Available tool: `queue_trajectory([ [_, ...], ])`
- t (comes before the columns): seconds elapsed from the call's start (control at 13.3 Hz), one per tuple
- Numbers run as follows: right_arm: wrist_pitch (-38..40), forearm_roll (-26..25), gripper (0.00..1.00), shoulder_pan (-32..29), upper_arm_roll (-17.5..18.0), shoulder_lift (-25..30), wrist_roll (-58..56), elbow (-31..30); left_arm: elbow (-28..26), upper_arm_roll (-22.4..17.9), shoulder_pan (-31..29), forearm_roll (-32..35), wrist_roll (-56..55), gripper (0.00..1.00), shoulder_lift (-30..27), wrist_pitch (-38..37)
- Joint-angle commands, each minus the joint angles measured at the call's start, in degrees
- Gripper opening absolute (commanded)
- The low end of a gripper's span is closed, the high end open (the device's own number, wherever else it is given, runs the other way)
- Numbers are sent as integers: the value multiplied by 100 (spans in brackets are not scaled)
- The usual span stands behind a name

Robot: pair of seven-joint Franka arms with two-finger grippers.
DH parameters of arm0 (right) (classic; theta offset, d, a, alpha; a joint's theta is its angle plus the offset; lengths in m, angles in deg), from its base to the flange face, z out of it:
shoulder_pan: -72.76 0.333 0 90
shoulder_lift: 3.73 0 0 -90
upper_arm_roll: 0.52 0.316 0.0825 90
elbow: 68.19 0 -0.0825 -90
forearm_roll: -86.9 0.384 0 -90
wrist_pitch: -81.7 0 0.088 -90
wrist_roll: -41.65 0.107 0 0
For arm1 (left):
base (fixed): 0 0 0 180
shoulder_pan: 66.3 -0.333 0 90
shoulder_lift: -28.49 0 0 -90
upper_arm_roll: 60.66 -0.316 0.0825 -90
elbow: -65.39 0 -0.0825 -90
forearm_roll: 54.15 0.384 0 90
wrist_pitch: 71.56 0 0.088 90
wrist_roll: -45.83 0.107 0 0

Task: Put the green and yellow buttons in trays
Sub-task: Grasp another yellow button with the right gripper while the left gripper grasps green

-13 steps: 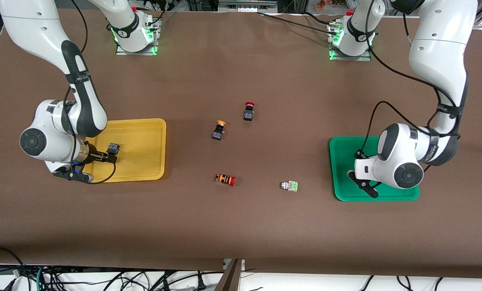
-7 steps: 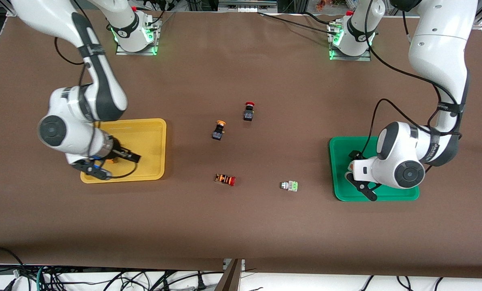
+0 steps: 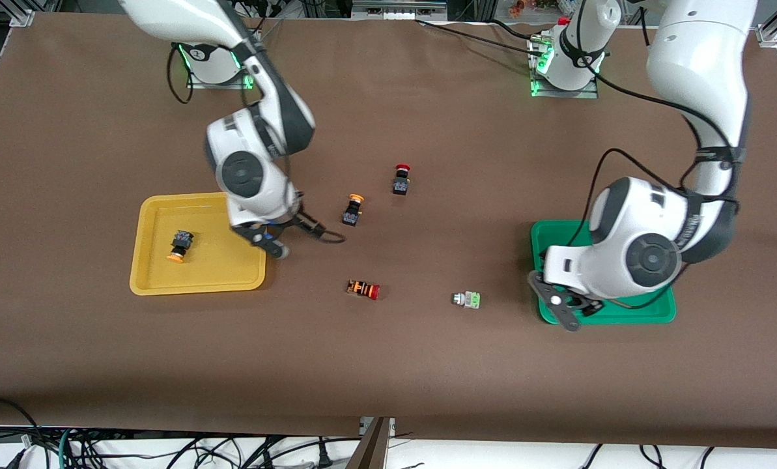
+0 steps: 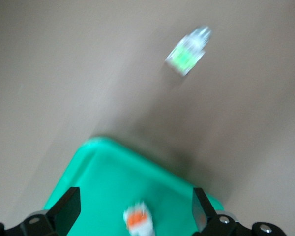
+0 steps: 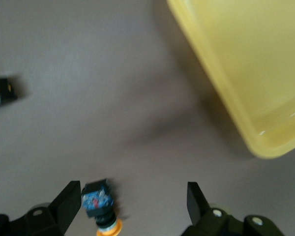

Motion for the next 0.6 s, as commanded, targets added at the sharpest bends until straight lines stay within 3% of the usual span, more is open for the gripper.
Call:
queue_trajectory([
  [0.0, -512, 36, 95, 411, -67, -154, 548, -195, 196, -46, 114, -816, 1001, 100, 563, 702],
  [0.23, -873, 53, 95, 597, -67, -496, 787, -213, 205, -46, 114, -1567, 2214, 100, 1048, 1135],
  [0.53, -1454, 53, 95, 851, -67, -786, 1129, -275, 109, -98, 694, -1016, 2596, 100, 1093, 1557],
])
